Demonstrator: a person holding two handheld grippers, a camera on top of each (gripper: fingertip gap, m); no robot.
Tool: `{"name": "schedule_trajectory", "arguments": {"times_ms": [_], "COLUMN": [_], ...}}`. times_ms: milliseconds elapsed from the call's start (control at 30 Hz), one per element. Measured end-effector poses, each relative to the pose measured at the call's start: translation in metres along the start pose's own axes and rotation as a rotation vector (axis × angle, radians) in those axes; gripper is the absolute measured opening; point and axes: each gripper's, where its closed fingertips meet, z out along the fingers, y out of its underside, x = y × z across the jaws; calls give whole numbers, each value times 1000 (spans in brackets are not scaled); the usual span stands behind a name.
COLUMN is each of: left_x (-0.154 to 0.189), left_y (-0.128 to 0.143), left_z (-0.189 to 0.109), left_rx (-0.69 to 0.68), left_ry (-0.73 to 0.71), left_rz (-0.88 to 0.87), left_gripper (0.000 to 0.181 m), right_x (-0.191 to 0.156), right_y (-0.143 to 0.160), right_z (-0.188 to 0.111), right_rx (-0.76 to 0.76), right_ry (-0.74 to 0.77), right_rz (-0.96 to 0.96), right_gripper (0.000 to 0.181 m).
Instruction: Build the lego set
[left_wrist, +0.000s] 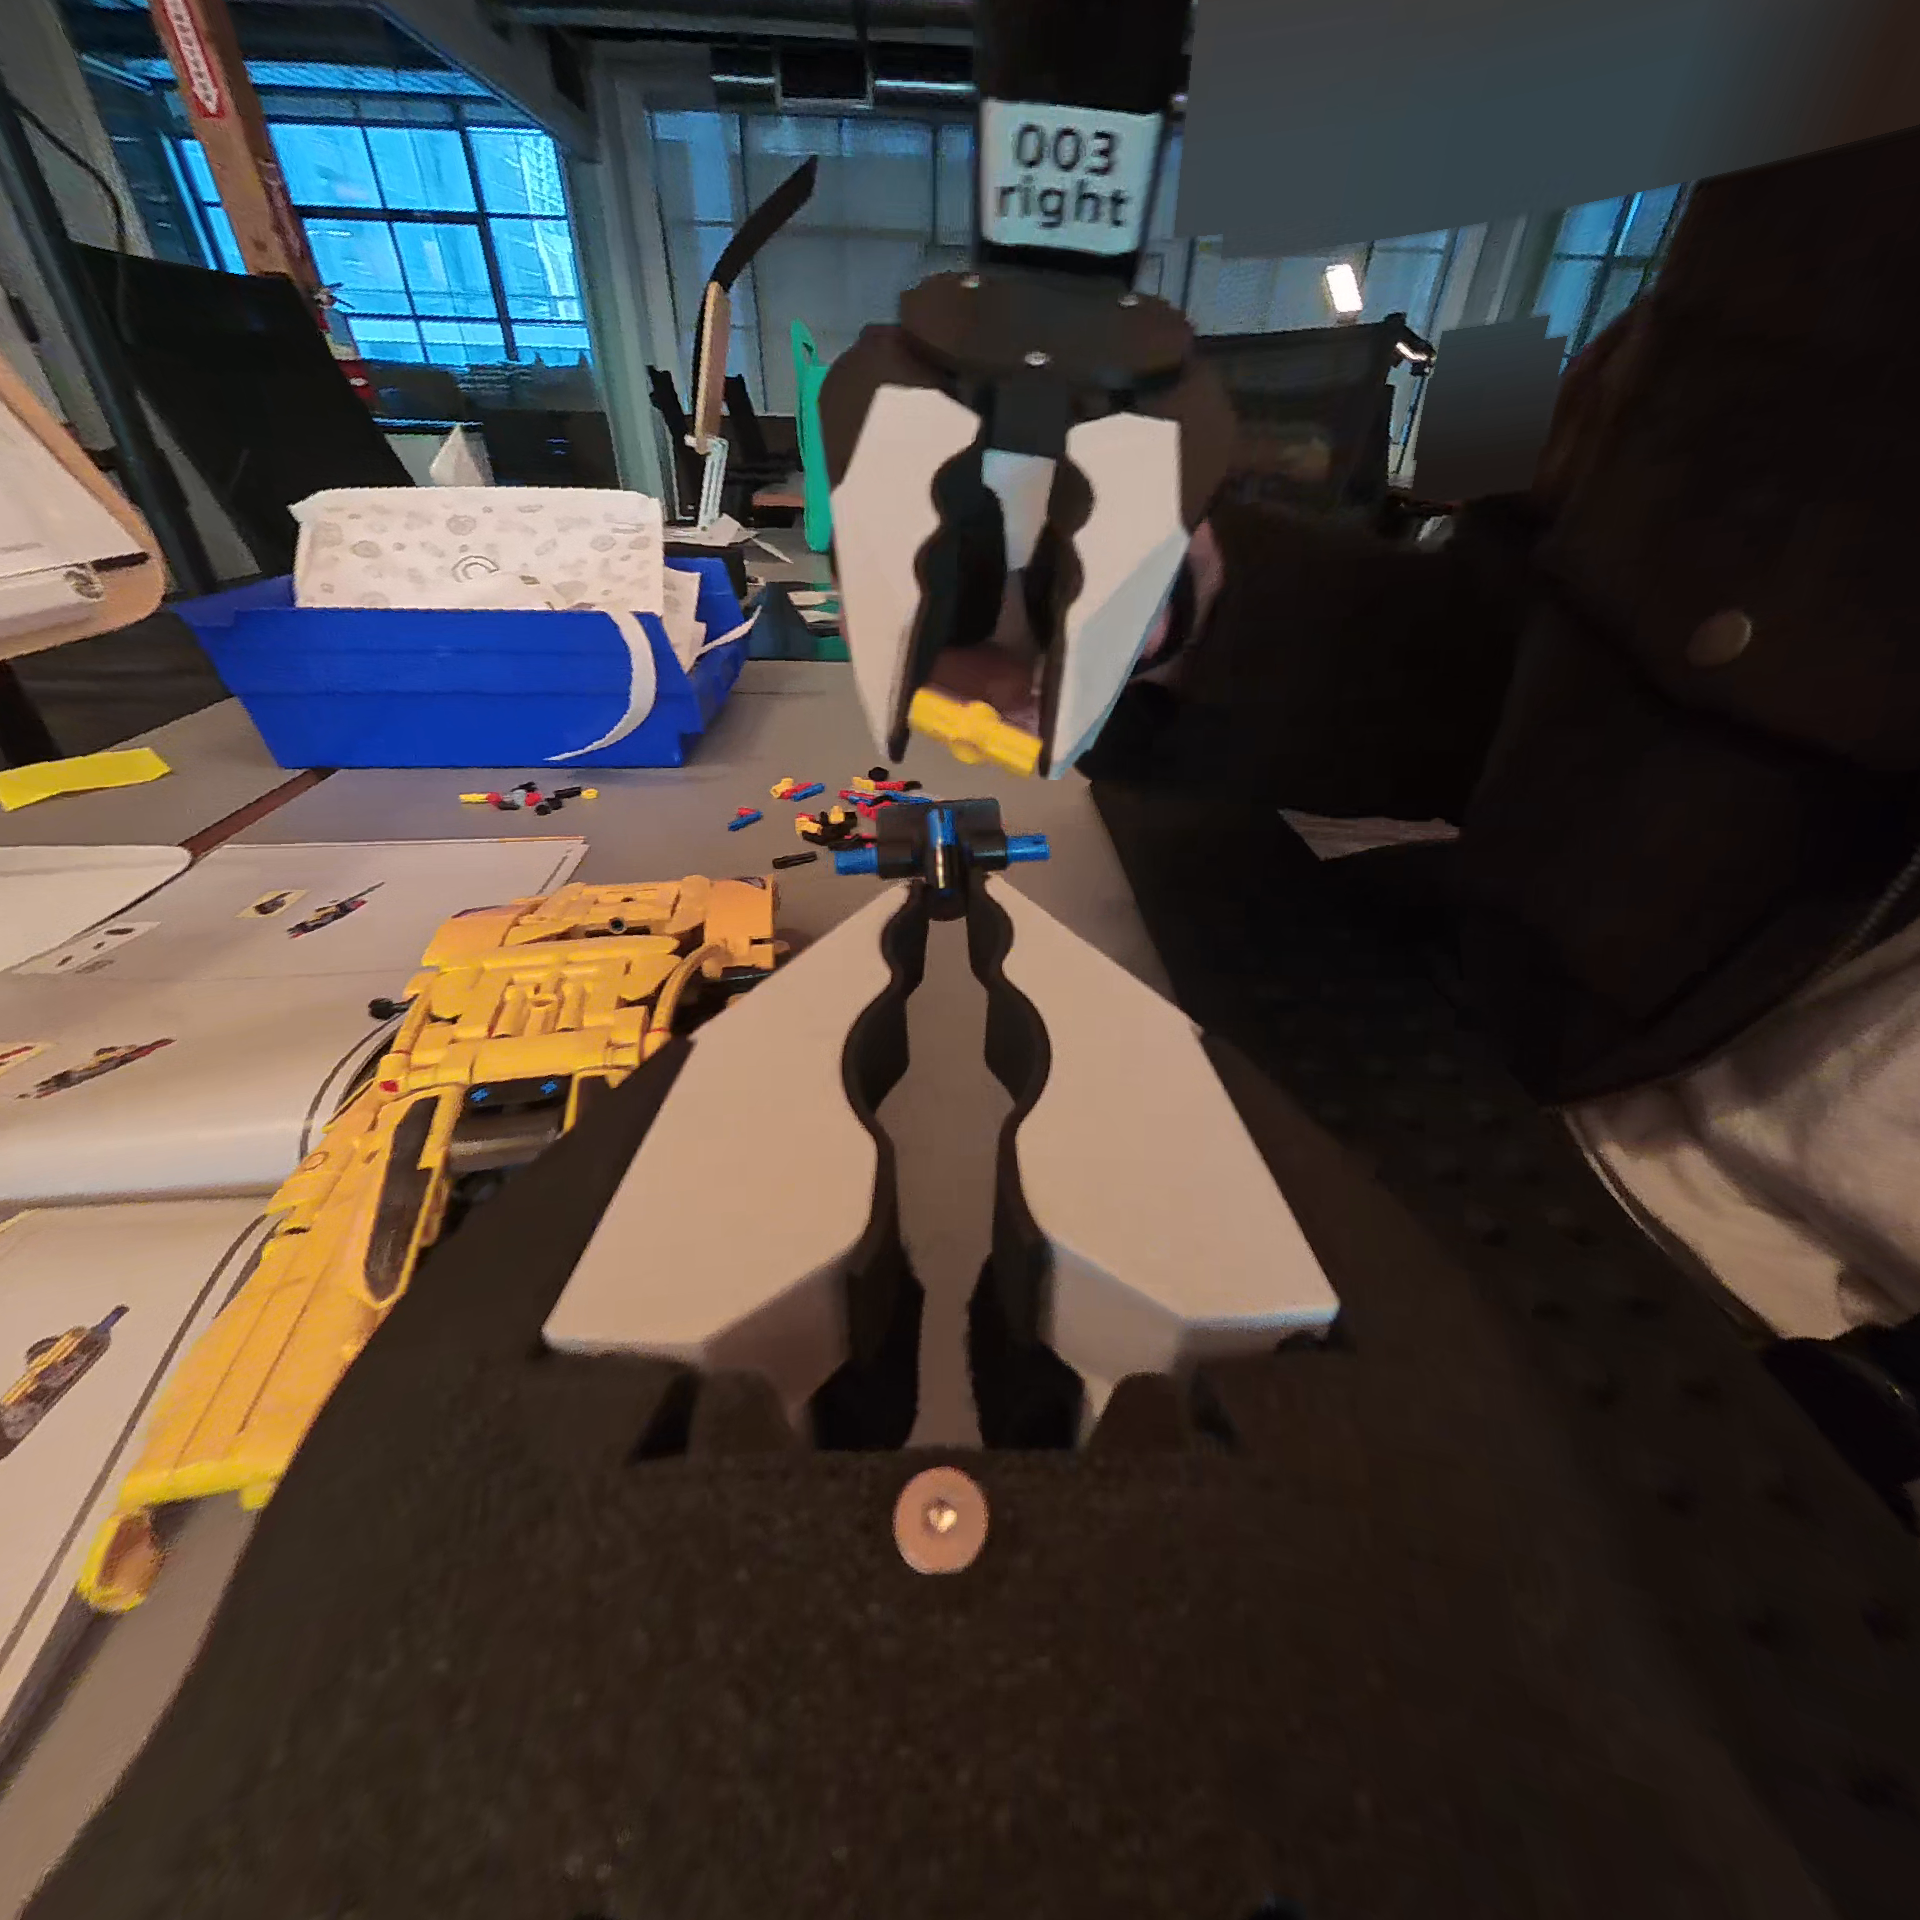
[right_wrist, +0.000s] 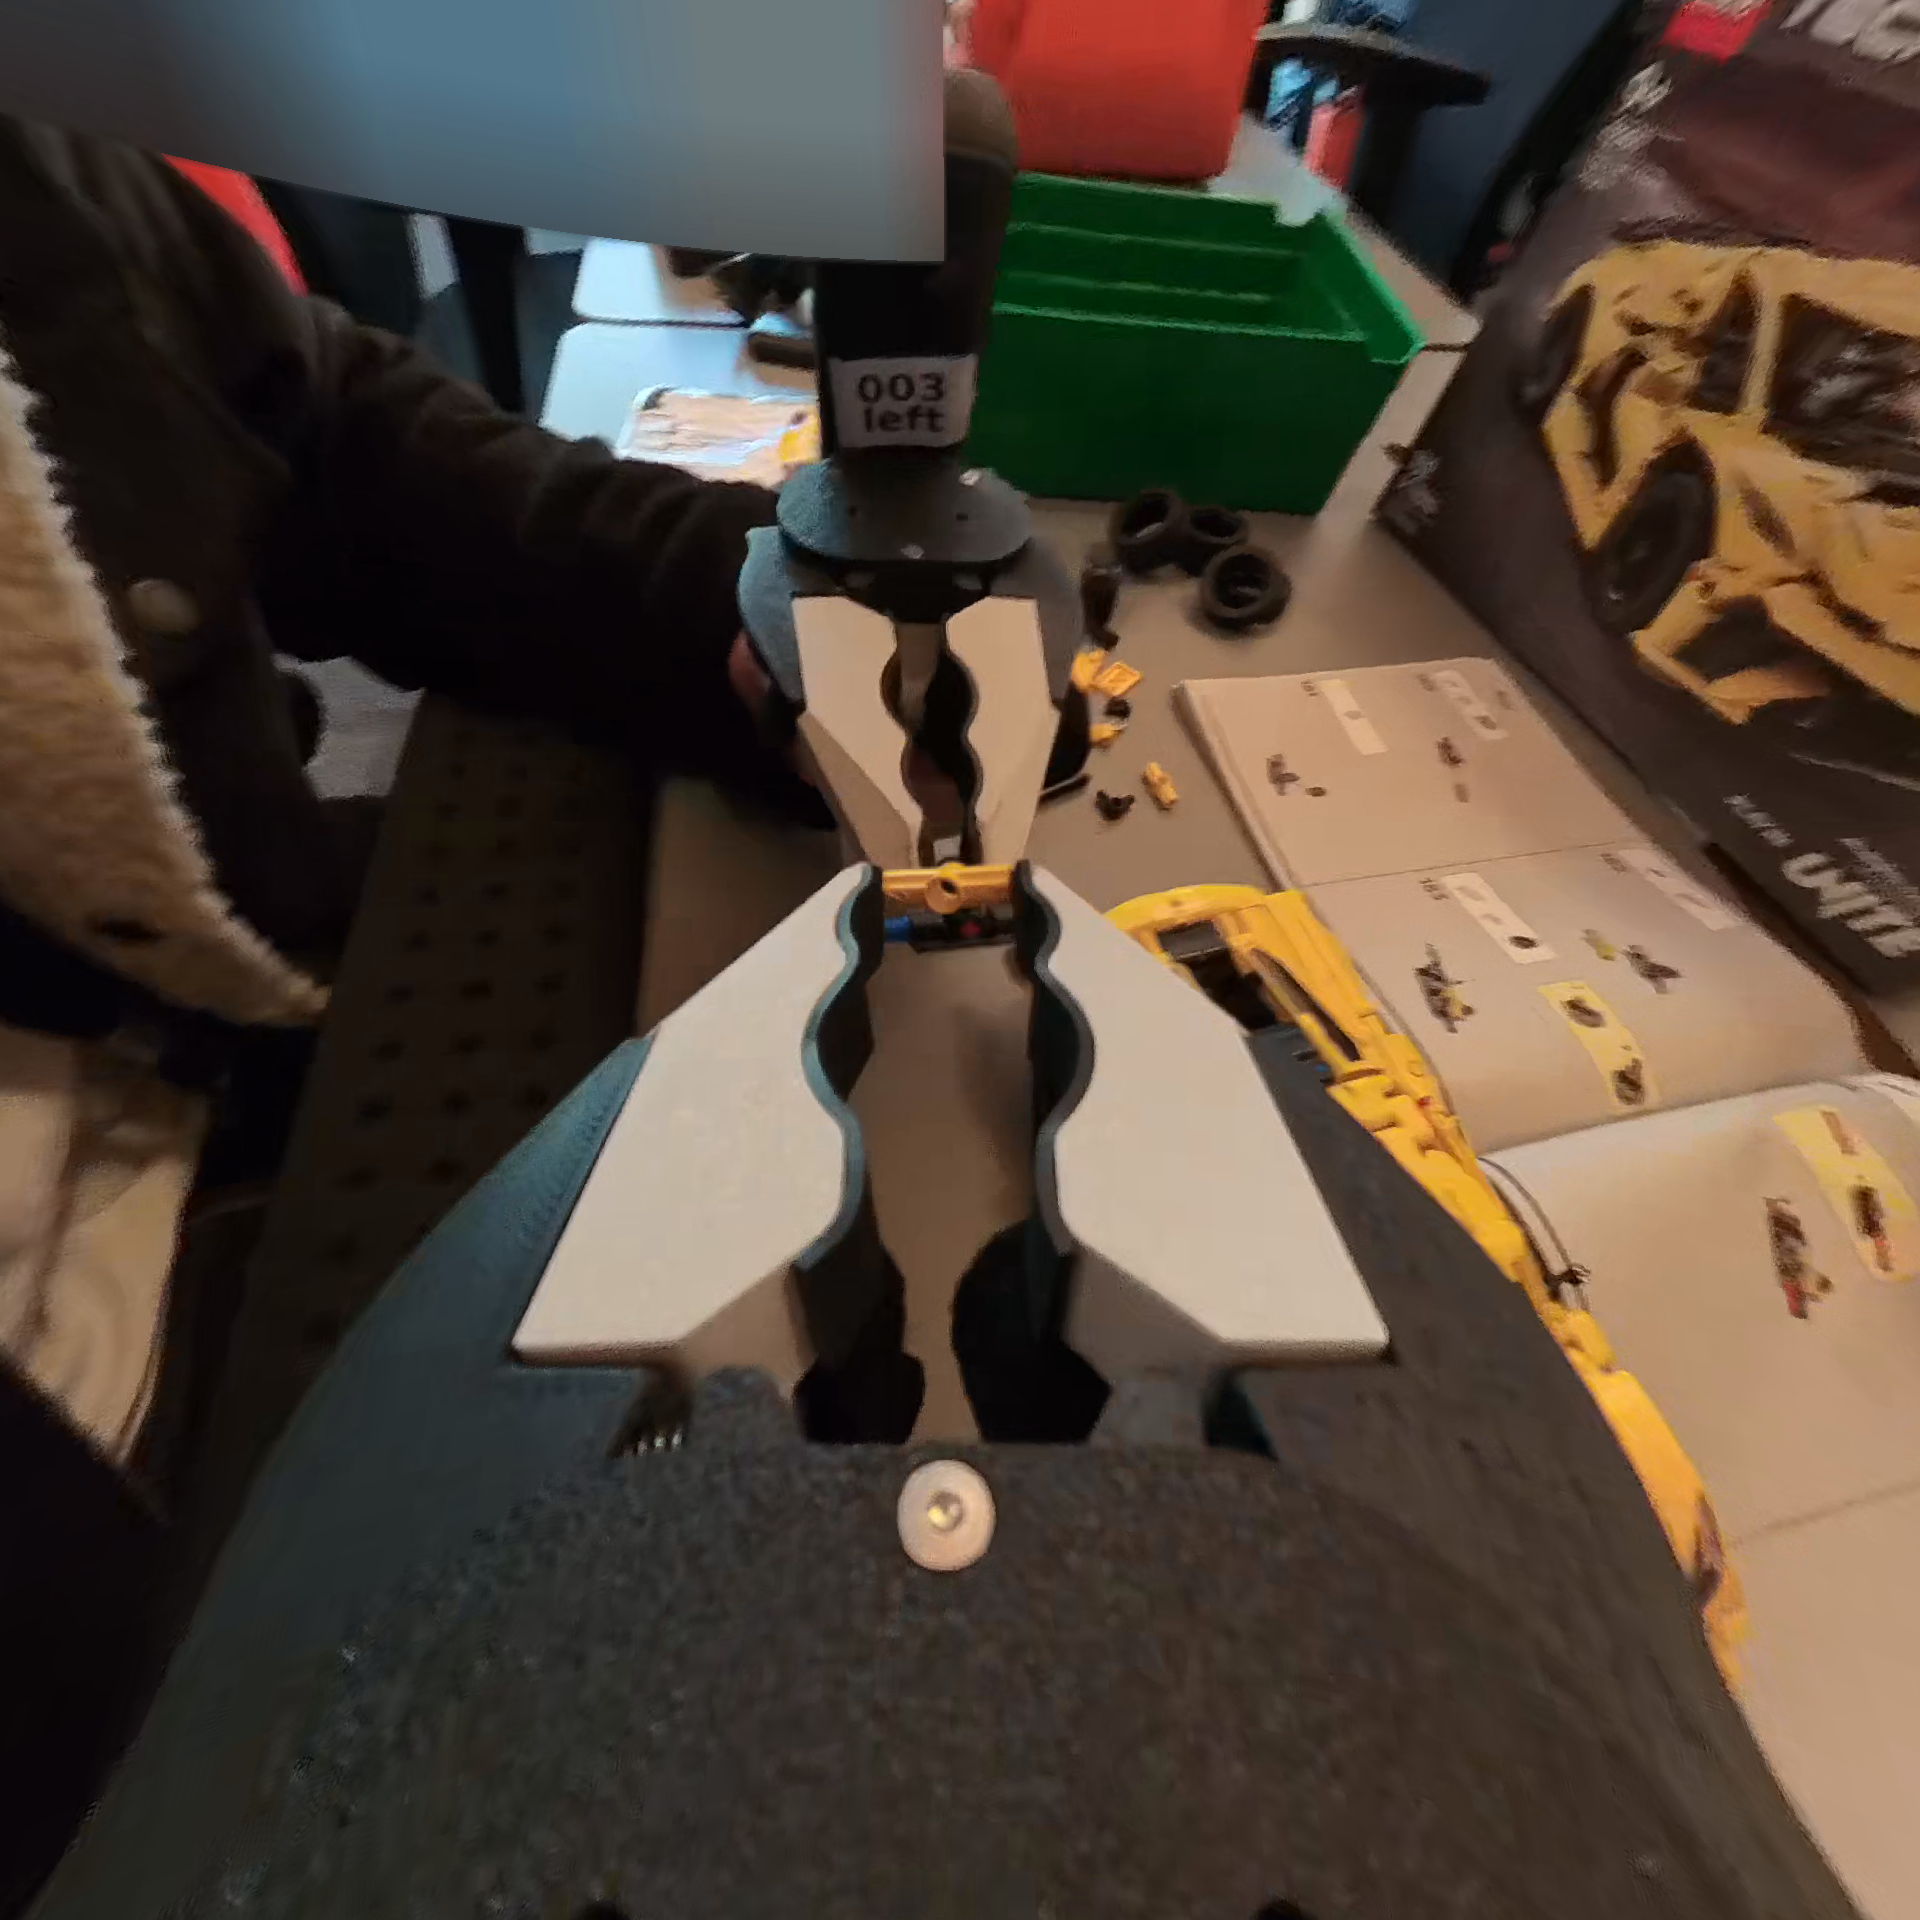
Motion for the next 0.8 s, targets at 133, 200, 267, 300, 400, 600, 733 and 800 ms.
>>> {"name": "schedule_trajectory", "arguments": {"times_ms": [133,200,267,300,400,600,733,800], "left_x": [7,9,9,9,12,24,23,19], "left_y": [1,2,6,7,7,22,32,33], "left_z": [2,3,3,4,4,10,12,12], "left_rx": [-3,-14,-32,-36,-34,-141,-215,-234], "left_ry": [31,41,41,43,60,100,83,62], "left_rz": [7,9,15,13,14,52,64,57], "left_gripper": [7,7,7,7,7,6,6,6], "right_x": [-6,-7,-8,-8,-12,-27,-27,-24], "right_y": [10,12,14,15,15,28,39,42], "right_z": [2,6,8,9,7,7,9,14], "right_rx": [-27,-19,-15,-9,22,-20,-107,-126], "right_ry": [-119,-147,-165,-181,-245,-443,-457,-417], "right_rz": [21,29,36,48,65,119,109,92], "right_gripper": [23,23,24,23,23,23,24,24]}}
